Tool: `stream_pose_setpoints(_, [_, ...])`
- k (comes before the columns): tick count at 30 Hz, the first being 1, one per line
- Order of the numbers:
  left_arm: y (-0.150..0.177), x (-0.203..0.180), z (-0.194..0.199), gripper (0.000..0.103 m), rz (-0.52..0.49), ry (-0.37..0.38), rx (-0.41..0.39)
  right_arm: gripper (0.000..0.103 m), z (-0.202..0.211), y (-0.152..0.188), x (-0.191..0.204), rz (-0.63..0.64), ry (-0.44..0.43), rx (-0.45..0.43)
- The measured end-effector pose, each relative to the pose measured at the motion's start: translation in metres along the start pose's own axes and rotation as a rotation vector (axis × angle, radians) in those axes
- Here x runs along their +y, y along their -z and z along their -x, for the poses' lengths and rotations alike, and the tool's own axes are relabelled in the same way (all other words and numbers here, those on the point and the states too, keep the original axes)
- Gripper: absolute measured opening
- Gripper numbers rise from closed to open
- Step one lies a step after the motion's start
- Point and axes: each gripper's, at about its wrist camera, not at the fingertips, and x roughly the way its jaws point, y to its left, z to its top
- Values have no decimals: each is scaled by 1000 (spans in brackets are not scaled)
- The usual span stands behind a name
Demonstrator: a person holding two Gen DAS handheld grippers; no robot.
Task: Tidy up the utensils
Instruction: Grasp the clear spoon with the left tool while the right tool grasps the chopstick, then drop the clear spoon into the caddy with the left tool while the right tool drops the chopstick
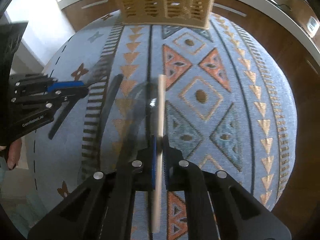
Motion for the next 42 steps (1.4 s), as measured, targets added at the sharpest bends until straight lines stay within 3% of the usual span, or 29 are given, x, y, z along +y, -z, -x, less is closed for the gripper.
stream_pose_setpoints(6, [-2, 30, 5, 10, 116, -4, -25, 5, 6, -2, -32, -83, 31, -2])
stream_pose_setpoints(10, [-2, 35, 7, 11, 122, -9, -22, 5, -2, -2, -39, -117, 2, 41])
stream_pose_setpoints(13, [-5, 36, 7, 19, 116, 18, -8, 8, -4, -6, -40, -118, -2, 56])
stream_pose_setpoints(17, [-15, 42, 9, 35, 130, 11, -18, 22, -6, -13, -39, -125, -41, 80])
stream_pose_setpoints(21, [-36, 45, 4, 46, 117, 38, 15, 22, -11, -28, -34, -105, -10, 87])
stream_pose_setpoints(30, [-65, 45, -20, 46, 108, 97, 136, 22, -23, -58, -36, -90, -18, 141])
stream_pose_setpoints(33, [-67, 43, -21, 44, 94, 93, 146, 19, -29, -70, -32, -79, -1, 150])
stream_pose_setpoints(36, [-67, 40, -23, 39, 72, 71, 154, 5, -30, -74, -27, -75, 27, 160])
stream_pose_setpoints(38, [-64, 36, -22, 30, 31, 26, 147, 5, -30, -77, -29, -71, 23, 164])
stream_pose_setpoints(42, [-58, 36, -18, 30, 29, 23, 129, 5, -28, -66, -31, -38, 35, 145])
